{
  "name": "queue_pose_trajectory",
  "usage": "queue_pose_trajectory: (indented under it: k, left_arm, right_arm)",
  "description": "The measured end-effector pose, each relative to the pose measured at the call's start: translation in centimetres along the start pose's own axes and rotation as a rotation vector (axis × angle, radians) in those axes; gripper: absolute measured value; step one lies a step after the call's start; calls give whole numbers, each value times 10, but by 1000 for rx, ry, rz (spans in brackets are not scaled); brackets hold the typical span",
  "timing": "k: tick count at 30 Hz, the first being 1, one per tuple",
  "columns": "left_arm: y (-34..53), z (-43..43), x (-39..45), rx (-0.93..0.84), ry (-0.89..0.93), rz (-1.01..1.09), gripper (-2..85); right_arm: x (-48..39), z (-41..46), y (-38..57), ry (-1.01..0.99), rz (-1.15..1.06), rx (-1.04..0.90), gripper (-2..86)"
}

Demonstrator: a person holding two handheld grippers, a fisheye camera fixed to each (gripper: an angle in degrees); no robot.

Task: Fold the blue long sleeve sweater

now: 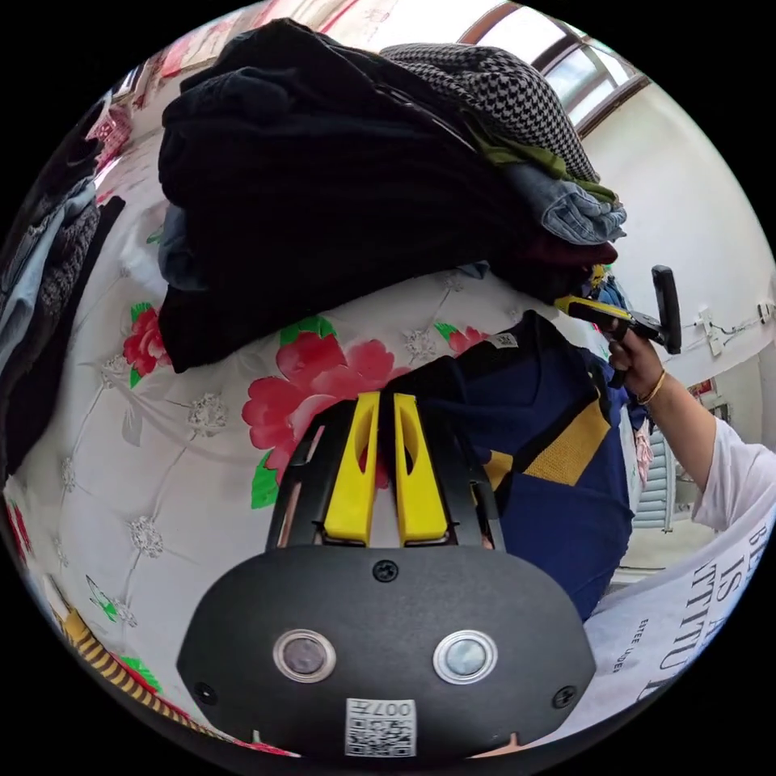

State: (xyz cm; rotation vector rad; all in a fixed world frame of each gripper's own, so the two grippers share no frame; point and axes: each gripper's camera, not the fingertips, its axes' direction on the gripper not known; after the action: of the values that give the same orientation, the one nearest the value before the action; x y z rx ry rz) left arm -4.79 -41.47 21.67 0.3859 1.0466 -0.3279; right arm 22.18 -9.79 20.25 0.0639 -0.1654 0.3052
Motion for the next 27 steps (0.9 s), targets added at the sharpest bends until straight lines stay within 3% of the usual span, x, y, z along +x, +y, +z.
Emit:
queue_pose_trajectory:
  k: [6,10,14,19,27]
  left_arm:
    - [22,-42,10,132,-43,-14,48]
    - [51,-32,51,27,37,120,69]
    - [65,-4,83,-59,-118,201,68]
    - [57,18,87,-103,-163,214,6]
    - [65,-18,26,-20,-116,11,-6]
  right_arm:
    - [-29,-28,43,-158,-61,55,45]
    - [-75,-37,82,-280,-149,22,53]
    - [-115,-29,101,-282,-209,-44,59]
    - [-132,-17,98,-325,-190,-116,65]
    - [-138,-13,79,-289,-180,-118,63]
